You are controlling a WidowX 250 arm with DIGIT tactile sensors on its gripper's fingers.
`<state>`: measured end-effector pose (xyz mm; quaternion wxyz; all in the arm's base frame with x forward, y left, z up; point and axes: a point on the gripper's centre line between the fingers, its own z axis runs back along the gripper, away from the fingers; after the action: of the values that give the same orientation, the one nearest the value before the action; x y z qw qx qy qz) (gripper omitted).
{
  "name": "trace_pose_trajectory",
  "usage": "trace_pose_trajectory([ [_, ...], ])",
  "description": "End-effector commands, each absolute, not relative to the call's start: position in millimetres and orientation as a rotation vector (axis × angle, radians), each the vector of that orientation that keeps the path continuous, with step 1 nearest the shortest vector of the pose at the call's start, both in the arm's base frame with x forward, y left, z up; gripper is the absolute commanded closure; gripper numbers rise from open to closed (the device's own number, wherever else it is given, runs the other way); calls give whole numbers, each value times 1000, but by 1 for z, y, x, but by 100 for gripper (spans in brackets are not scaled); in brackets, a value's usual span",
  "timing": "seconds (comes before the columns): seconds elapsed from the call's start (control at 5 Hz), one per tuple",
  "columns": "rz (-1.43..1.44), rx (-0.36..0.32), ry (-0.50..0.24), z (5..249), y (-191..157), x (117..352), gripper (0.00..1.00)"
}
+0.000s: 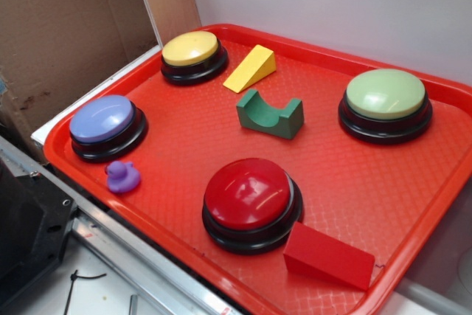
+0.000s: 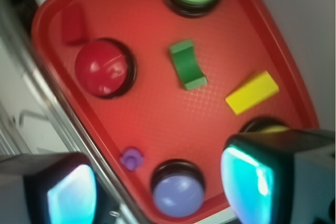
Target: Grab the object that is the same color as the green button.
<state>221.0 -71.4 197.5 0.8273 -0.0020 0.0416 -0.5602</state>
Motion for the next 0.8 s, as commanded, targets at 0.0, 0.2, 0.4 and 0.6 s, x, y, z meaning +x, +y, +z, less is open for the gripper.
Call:
trace_pose_trajectory([
  [0.0, -1194, 35, 72, 201, -77, 191, 0],
  [0.2, -1194, 35, 72, 201, -77, 191, 0],
  [0.4, -1194, 35, 72, 201, -77, 191, 0],
  [0.6, -1187, 115, 57, 186, -73, 219, 0],
])
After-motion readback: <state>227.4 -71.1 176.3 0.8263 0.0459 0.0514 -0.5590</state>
